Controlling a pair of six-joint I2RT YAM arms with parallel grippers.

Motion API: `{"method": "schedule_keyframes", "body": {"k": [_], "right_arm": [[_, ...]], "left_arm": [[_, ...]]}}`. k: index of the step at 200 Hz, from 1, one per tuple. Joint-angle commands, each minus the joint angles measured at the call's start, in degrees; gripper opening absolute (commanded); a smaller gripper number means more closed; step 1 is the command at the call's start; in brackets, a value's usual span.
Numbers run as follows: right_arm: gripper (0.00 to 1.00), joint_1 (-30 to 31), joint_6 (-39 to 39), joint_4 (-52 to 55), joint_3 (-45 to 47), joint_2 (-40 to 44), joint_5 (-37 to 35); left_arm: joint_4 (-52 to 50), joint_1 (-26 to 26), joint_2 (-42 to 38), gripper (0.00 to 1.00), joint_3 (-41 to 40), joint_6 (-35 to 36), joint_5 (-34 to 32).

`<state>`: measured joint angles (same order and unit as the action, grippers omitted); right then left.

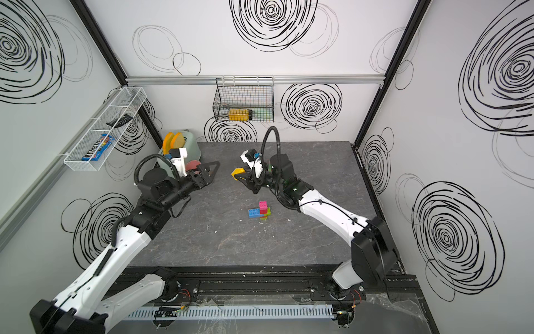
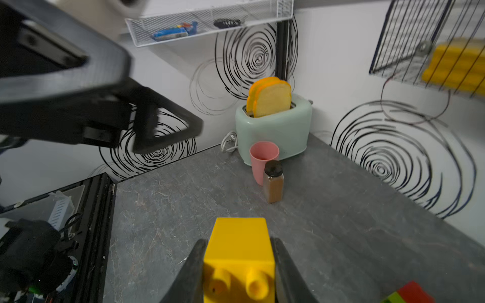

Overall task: Assemble the number 4 with lego
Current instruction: Pick up the lego brick from the center of the board, then place the lego brick at the center of the board.

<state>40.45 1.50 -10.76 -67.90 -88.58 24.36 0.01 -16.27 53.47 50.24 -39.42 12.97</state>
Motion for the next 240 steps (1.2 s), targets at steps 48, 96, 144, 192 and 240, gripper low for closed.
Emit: {"method": "schedule_keyframes", "body": {"k": [48,96,144,192,240], "right_arm": [[0.0,12.0,10.8,31.7,-21.9,-24.4,-21.5],[0.02,15.3,15.9,47.7,-35.9,-40.2,-28.7],[0.14,16.3,17.7,50.2,-38.4,-43.2,-32.1],[0.4,16.4,18.5,49.6,-39.7,-43.1,-29.2],[0.61,16.0,17.7,48.4,-40.2,-37.7,-27.6]], "left_arm": [[-25.4,8.7,-6.6,0.96,-10.5,3.3,-21.7],[-24.8,6.5,-13.0,0.96,-19.0,-0.6,-12.3],[-27.4,-10.2,-19.4,0.96,-23.7,-7.3,-21.4],[-23.4,-21.7,-18.9,0.96,-25.4,-9.2,-27.1],[-19.9,-23.8,-24.6,0.96,-30.6,-12.3,-27.8]]}}
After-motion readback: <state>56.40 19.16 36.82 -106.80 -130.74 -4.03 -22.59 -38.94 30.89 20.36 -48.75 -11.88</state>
